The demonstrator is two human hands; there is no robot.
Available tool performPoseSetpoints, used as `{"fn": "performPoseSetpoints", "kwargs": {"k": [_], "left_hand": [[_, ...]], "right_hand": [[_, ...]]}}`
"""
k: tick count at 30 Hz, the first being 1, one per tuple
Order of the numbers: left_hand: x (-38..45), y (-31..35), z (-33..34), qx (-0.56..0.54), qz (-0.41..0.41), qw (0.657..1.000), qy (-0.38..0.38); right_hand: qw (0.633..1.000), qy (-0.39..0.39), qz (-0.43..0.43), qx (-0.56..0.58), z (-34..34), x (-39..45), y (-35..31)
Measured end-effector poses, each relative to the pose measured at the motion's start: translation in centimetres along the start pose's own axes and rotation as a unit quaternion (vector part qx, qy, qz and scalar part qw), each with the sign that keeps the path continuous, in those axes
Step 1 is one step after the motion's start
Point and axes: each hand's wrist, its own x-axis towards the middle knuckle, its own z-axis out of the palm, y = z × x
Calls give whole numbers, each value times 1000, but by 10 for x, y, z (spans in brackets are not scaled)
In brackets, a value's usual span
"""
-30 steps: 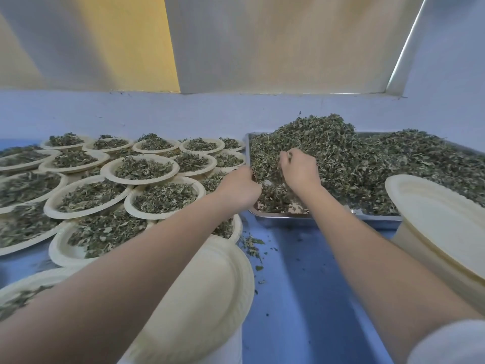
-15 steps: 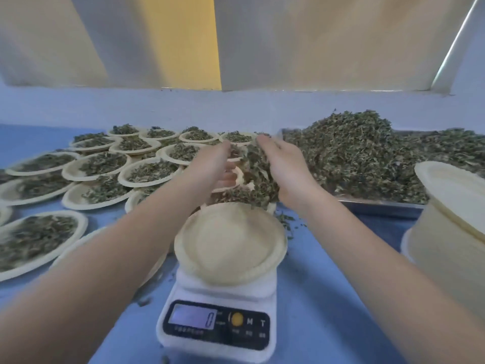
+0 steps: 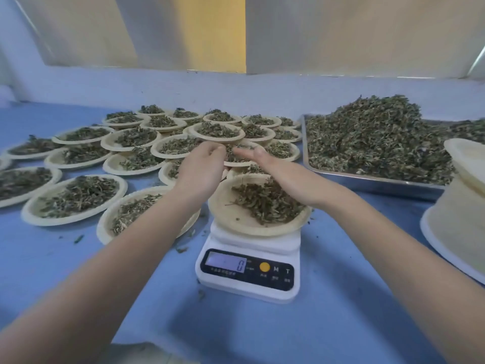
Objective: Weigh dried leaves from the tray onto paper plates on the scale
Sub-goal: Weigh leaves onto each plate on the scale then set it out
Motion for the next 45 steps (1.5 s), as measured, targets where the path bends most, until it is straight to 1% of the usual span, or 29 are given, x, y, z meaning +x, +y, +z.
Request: {"fn": "performPoseSetpoints", "kwargs": {"k": [2,4,5,6,10,12,13,15,18,20,23,26,28,30,32,34,36,37,39,41,43,44,45], "left_hand": [[-2,-2,2,-1,1,1000,2],[-4,-3,5,-1,4,1000,7],[-5,-4,6,-2,7,1000,9],[-6,-5,7,-2,11,1000,11],[-7,-7,6,-2,12,1000,13],[-7,-9,5,1,11,1000,13],[-6,-10,5,3,9,1000,12],[-7,-11,5,11,2,1000,14],[-9,-11,7,18,-4,1000,14],[-9,-11,7,16,2,1000,14],[-9,-13,6,14,18,1000,17],[-9,-16,5,40,42,998,17],[-8,-19,3,58,45,997,17],[-7,-21,3,65,45,997,16],[-7,-21,5,65,44,997,13],[-8,-19,8,66,42,997,15],[-7,-17,12,65,41,997,19],[-7,-17,14,65,43,997,18],[-5,-13,18,73,52,996,14],[-1,-8,23,85,65,994,8],[5,-1,28,95,75,993,0],[10,2,30,99,78,992,-6],[14,6,34,101,81,991,-14]], "right_hand": [[997,22,-1,79,1,8,5],[987,32,-28,154,7,7,9],[983,26,-41,179,9,6,11],[982,17,-52,179,10,8,11],[995,-30,-74,60,12,34,-2],[994,-61,-86,-11,16,39,10],[994,-67,-76,-37,19,40,17],[996,-54,-58,-47,22,33,18],[998,-46,-42,-12,18,25,-3],[997,-38,-62,-16,13,8,-8],[996,-31,-66,-56,5,-4,-7],[992,2,-46,-117,-4,-13,-2],[980,33,-9,-195,-11,-18,6],[950,57,58,-301,-18,-25,11],[923,49,101,-368,-22,-31,13],[918,20,110,-380,-24,-33,14],[928,9,99,-359,-25,-32,14],[940,10,89,-331,-25,-32,14],[968,10,58,-242,-25,-32,14],[990,16,35,-136,-27,-33,18],[997,67,34,-13,-35,-33,26],[994,100,39,24,-41,-31,34],[990,129,48,34,-47,-29,43]]}}
